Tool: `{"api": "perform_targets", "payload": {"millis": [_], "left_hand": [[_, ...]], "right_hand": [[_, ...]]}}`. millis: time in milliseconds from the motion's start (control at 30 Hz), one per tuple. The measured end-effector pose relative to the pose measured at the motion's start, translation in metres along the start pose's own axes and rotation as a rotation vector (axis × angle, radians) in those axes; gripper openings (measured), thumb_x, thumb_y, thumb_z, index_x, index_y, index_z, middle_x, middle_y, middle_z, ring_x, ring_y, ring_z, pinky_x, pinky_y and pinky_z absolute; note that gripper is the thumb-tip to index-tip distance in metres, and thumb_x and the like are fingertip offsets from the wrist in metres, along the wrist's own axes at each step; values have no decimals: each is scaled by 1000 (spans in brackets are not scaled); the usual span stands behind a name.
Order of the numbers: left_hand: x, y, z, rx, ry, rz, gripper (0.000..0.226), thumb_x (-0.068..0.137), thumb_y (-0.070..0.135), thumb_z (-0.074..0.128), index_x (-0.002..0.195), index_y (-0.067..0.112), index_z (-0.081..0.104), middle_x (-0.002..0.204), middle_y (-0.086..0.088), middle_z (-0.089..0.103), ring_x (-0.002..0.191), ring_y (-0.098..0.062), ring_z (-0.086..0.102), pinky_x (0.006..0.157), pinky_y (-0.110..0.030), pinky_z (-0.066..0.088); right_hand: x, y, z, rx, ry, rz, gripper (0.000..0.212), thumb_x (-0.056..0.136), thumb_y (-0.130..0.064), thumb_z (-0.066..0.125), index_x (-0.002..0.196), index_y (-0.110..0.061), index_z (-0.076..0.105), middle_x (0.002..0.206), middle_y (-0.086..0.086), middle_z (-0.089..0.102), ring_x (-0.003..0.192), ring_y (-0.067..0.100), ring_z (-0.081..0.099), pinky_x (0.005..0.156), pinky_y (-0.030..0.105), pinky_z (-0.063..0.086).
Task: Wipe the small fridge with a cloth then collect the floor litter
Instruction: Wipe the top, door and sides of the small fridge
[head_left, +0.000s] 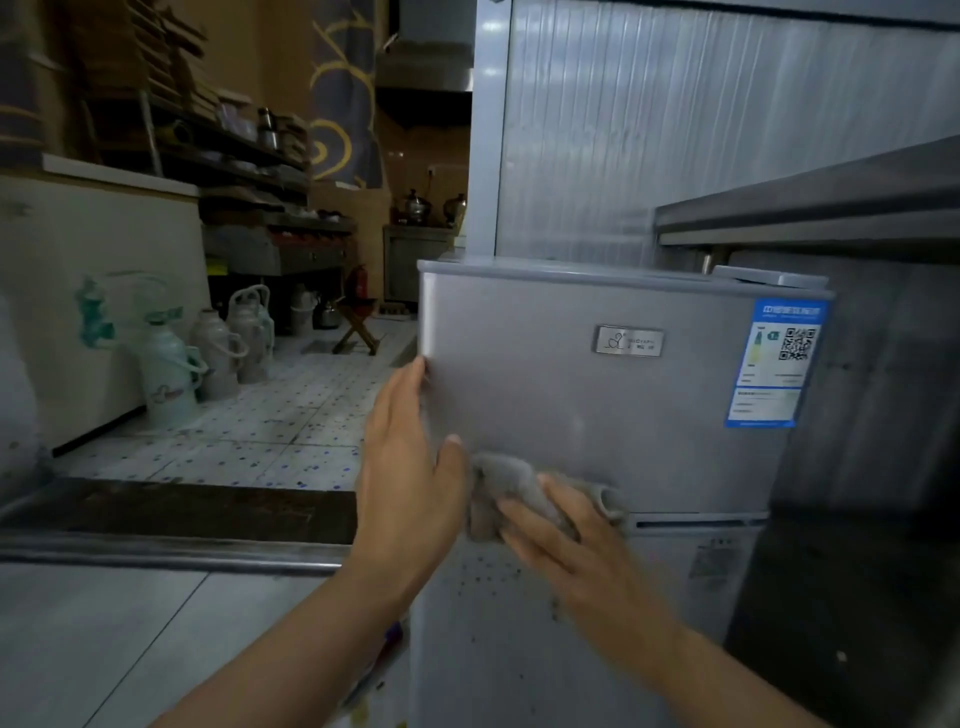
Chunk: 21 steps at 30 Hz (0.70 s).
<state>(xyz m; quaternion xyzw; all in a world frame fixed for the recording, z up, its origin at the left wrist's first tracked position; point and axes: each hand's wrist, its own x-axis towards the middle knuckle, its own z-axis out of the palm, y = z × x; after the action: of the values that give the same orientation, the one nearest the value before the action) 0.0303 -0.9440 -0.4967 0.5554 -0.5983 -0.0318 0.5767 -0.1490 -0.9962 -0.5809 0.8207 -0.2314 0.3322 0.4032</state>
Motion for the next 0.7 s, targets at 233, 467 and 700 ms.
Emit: {"api": "perform_targets", "payload": {"millis": [233,467,700], "left_hand": [[-7,11,7,221,9,190,71,81,-4,55,144,14,27,157,2,7,142,-13,8,116,-32,14],[-3,21,21,381,-18,318,74,75,-3,58,143,14,33,157,0,15,142,-25,14,115,-37,11],[-24,21,45,501,-150,428,74,63,-7,64,134,6,47,152,-9,28,138,-36,28,109,-52,30]], "right_hand": [[51,60,-31,-87,161,109,34,92,-6,47,124,-5,60,146,5,41,124,35,37,104,46,34],[57,91,-35,-101,273,343,45,92,0,43,136,-7,47,147,5,30,121,35,35,102,43,34],[-67,48,-14,-86,-28,94,50,85,-10,51,134,-15,41,140,-2,36,120,28,39,88,46,52]]}}
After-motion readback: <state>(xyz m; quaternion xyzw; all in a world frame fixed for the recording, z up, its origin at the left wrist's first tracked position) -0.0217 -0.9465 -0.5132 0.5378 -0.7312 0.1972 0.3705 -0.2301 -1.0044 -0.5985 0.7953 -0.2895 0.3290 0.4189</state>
